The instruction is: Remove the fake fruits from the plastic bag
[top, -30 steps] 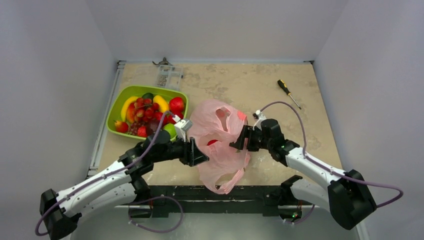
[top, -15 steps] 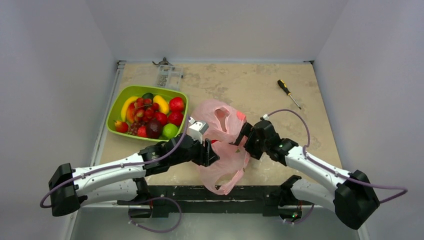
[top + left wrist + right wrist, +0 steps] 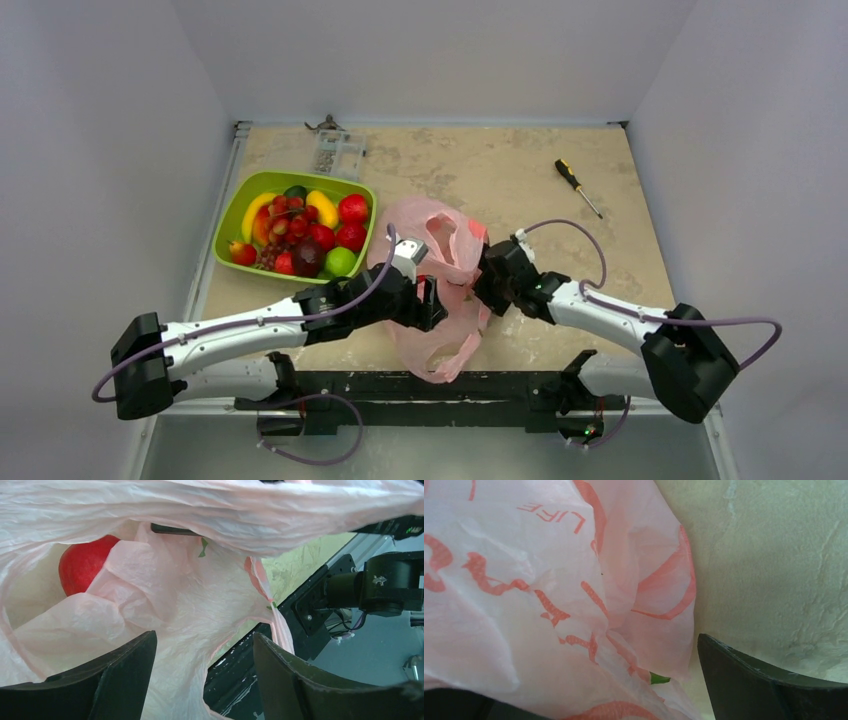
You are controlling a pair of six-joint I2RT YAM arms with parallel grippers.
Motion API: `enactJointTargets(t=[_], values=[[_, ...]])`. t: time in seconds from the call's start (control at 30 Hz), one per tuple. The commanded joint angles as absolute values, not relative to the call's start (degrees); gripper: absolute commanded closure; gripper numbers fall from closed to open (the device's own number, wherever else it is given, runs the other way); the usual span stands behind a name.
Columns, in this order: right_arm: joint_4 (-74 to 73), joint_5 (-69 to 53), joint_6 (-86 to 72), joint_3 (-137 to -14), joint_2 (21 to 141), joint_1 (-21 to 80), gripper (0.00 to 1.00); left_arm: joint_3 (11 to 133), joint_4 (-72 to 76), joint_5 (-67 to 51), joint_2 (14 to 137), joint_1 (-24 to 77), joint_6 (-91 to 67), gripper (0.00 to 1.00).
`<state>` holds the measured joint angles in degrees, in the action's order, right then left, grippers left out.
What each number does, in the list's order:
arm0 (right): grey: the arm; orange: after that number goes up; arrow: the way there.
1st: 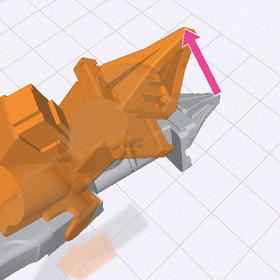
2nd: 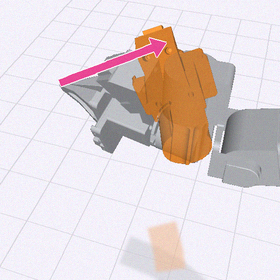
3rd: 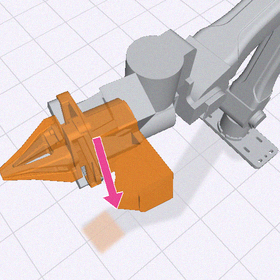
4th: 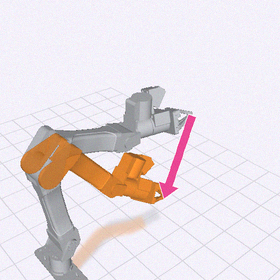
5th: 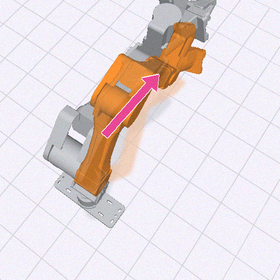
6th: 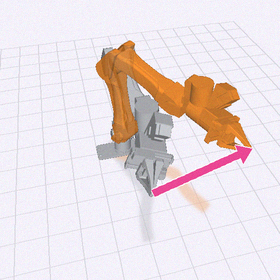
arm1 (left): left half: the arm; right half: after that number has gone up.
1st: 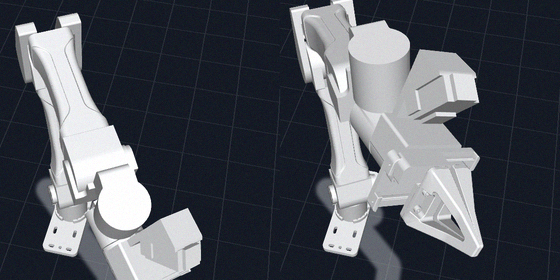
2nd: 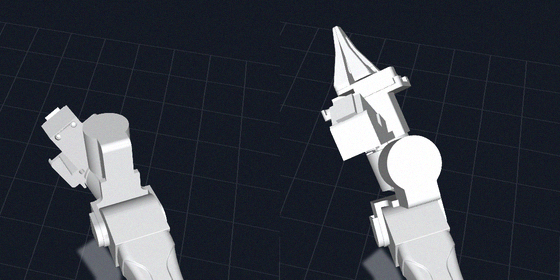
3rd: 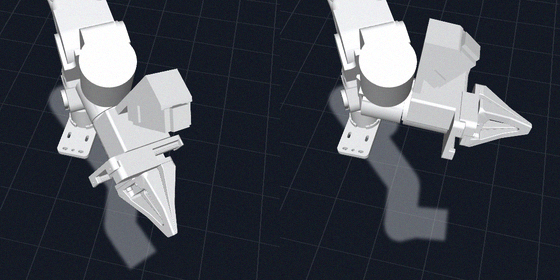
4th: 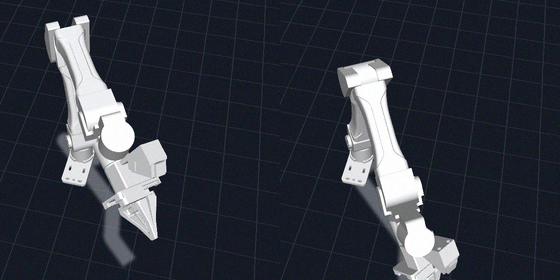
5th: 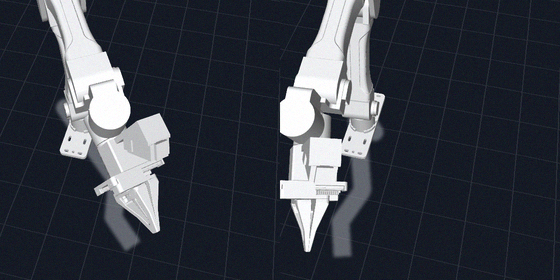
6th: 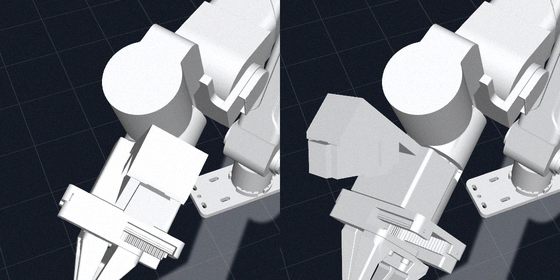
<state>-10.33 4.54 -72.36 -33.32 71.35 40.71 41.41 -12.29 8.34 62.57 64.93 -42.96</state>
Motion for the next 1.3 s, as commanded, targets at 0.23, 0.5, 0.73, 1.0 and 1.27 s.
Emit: enactJointTargets(t=[0.23,0.5,0.73,1.0,1.27], values=[[30.4,3.7,-60.6,-14.0,66.7,41.4,1.0,47.0,-12.7,8.0,68.8,62.8,-45.0,0.31],[38.6,8.0,-48.8,-6.4,60.4,43.6,1.0,52.7,-12.3,2.6,77.3,59.2,-41.9,0.39],[32.3,12.0,-45.9,-5.9,52.2,45.3,1.0,58.5,-12.9,1.4,79.7,59.2,-37.8,0.45],[32.3,11.7,-45.2,-4.8,49.4,45.3,1.0,61.8,-17.2,5.2,85.4,57.1,-35.8,0.54],[32.6,11.6,-45.3,-4.0,49.8,45.3,1.0,63.1,-18.1,10.0,88.8,55.4,-31.6,0.59]])
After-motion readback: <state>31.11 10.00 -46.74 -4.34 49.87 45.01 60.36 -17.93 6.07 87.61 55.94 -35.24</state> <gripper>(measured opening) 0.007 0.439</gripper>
